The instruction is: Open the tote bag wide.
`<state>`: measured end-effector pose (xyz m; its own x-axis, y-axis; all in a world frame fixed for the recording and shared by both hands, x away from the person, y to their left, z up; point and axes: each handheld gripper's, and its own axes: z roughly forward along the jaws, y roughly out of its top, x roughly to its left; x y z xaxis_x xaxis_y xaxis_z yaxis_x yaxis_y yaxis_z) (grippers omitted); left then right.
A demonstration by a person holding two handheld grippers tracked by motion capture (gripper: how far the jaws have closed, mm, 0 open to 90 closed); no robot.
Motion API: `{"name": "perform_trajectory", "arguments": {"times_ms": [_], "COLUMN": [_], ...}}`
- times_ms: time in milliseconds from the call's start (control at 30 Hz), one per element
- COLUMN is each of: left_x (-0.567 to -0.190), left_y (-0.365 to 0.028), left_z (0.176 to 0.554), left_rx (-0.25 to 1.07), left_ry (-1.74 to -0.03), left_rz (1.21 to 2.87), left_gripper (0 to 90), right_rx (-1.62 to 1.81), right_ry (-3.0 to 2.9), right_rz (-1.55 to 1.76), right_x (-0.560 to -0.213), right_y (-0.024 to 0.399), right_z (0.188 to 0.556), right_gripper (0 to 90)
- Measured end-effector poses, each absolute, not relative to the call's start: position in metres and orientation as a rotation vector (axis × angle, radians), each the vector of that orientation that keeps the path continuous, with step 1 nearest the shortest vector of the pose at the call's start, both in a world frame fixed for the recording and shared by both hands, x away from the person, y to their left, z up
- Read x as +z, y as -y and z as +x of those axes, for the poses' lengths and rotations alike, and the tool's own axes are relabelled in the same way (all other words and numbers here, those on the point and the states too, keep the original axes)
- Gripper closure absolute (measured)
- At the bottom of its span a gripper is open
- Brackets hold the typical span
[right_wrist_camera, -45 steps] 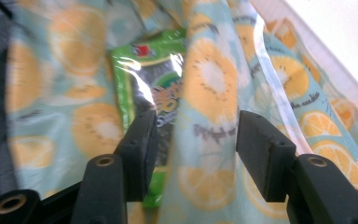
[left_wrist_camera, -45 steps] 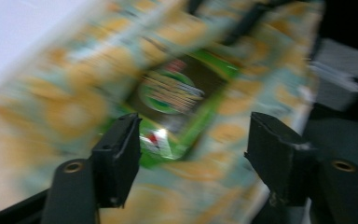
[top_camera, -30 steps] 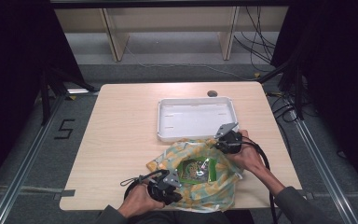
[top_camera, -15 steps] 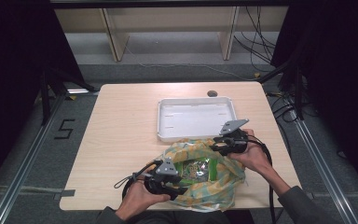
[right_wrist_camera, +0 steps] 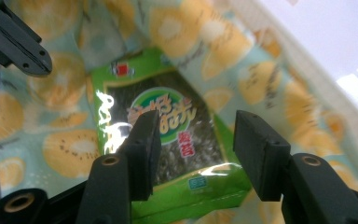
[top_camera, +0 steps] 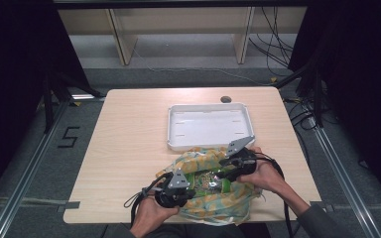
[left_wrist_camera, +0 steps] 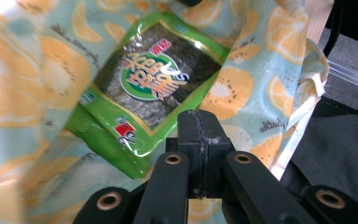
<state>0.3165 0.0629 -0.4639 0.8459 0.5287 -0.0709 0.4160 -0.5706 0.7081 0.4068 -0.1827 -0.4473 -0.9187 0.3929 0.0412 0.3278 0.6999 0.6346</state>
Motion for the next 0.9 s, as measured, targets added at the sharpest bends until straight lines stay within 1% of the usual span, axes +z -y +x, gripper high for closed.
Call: {"name": "perform_trajectory", "arguments": {"times_ms": [233, 367, 433, 500, 600, 633, 667, 900], "left_x": [-0.471, -0.477, -0.478, -0.48, -0.482, -0.481, -0.483, -0.485], "left_y": [-0.055, -0.052, -0.051, -0.048, -0.045, -0.047, -0.044, -0.043], "left_z": [0.32, 0.322, 0.324, 0.324, 0.325, 0.327, 0.326, 0.329], "left_rx": [0.181, 0.162, 0.165, 0.154, 0.153, 0.151, 0.155, 0.152], "left_ry": [-0.69, -0.724, -0.704, -0.729, -0.726, -0.69, -0.721, -0.724], "left_rz": [2.295, 2.291, 2.305, 2.302, 2.306, 2.347, 2.313, 2.32], "left_gripper": [89.0, 89.3, 89.4, 89.3, 89.4, 89.4, 89.4, 89.4], "right_rx": [0.894, 0.876, 0.882, 0.869, 0.875, 0.872, 0.88, 0.868], "right_ry": [-2.866, -2.872, -2.878, -2.886, -2.889, -2.891, -2.897, -2.915], "right_rz": [0.607, 0.643, 0.657, 0.667, 0.717, 0.719, 0.74, 0.763], "right_x": [-0.462, -0.467, -0.47, -0.472, -0.475, -0.475, -0.474, -0.478], "right_y": [0.175, 0.174, 0.175, 0.175, 0.175, 0.176, 0.176, 0.176], "right_z": [0.417, 0.42, 0.422, 0.423, 0.425, 0.426, 0.427, 0.431], "right_gripper": [49.9, 49.6, 49.4, 46.4, 45.7, 45.6, 45.2, 44.0]}}
